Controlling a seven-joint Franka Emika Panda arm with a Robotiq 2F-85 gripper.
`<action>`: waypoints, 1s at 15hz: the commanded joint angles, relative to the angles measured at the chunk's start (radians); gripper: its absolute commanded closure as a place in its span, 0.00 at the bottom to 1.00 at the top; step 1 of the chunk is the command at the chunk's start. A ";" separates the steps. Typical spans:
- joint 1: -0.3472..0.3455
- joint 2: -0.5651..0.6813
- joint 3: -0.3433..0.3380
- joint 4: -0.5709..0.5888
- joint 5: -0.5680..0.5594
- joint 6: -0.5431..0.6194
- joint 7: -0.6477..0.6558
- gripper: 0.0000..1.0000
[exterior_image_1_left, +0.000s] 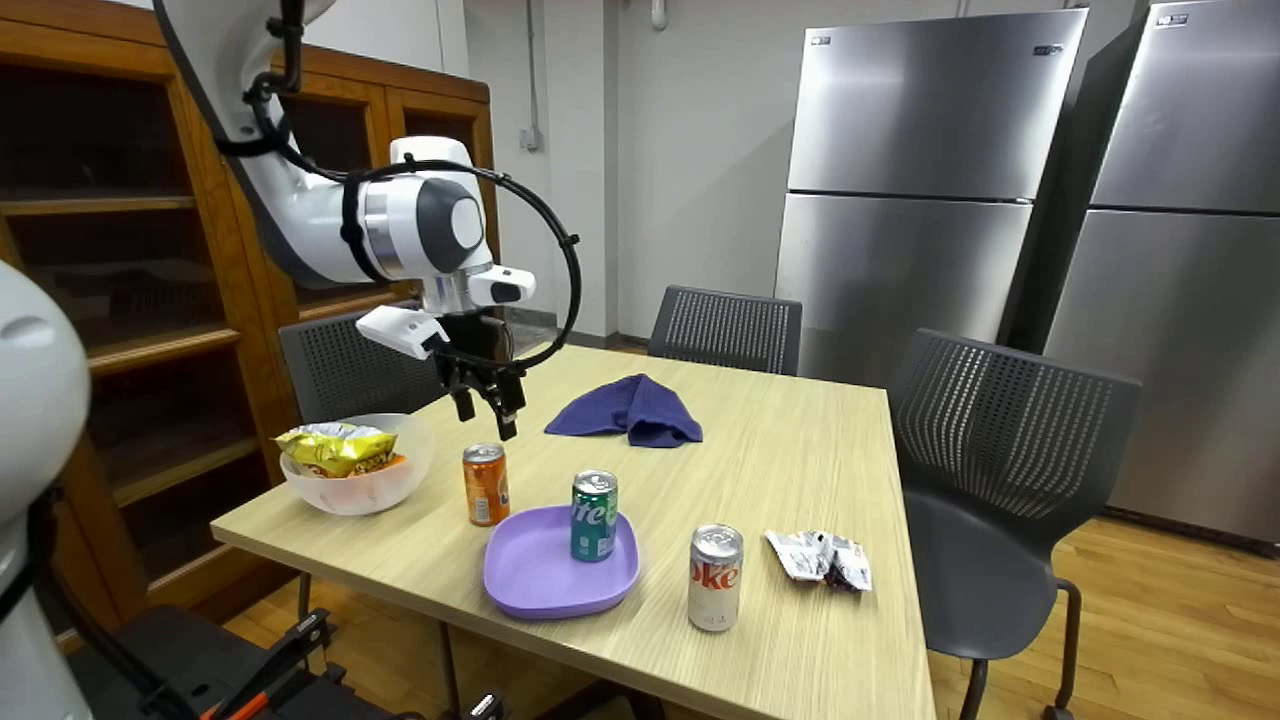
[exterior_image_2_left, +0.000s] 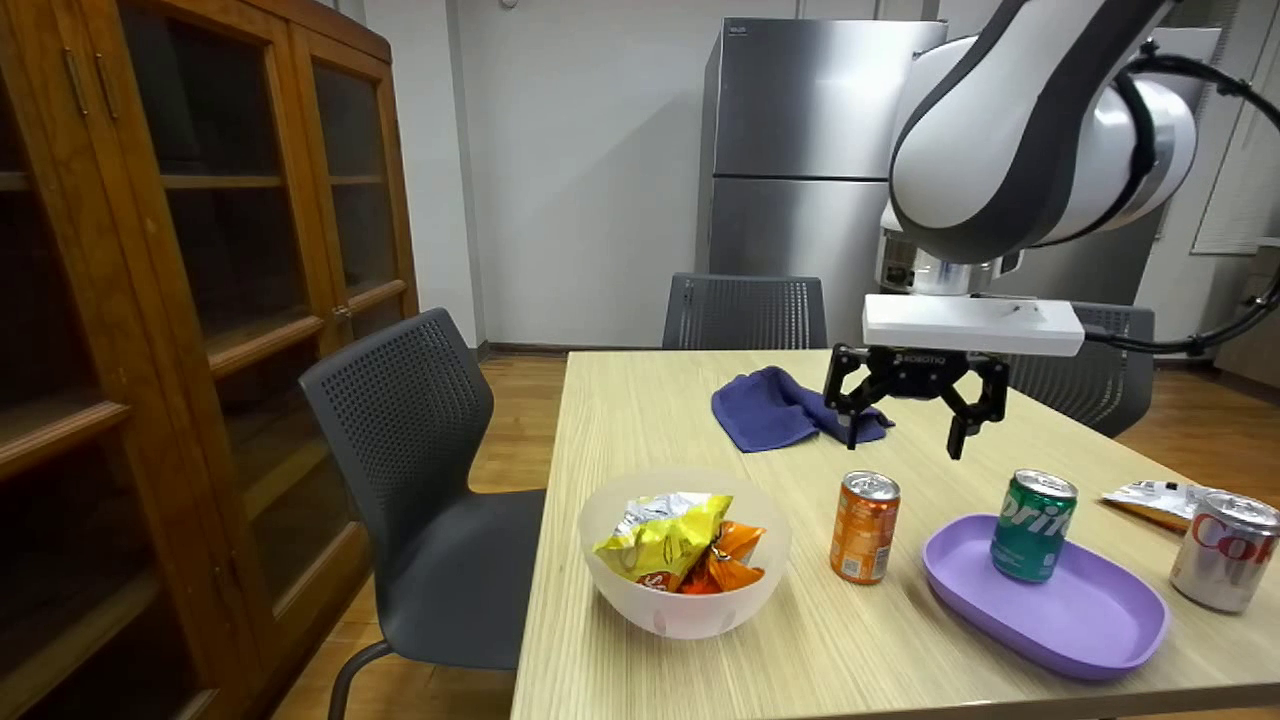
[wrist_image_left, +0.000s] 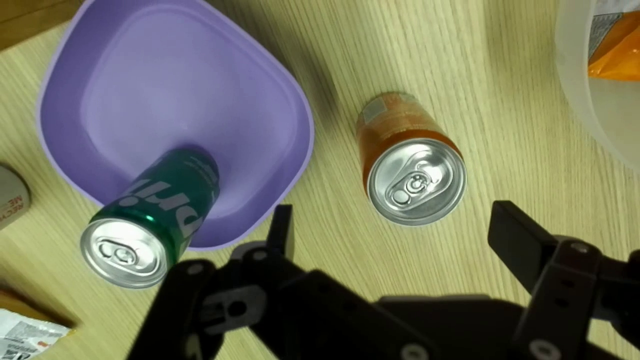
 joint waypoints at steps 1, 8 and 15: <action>0.010 -0.002 0.008 -0.015 -0.043 -0.003 0.075 0.00; 0.020 0.046 0.011 0.011 -0.043 -0.009 0.098 0.00; 0.032 0.115 0.009 0.075 -0.024 -0.023 0.085 0.00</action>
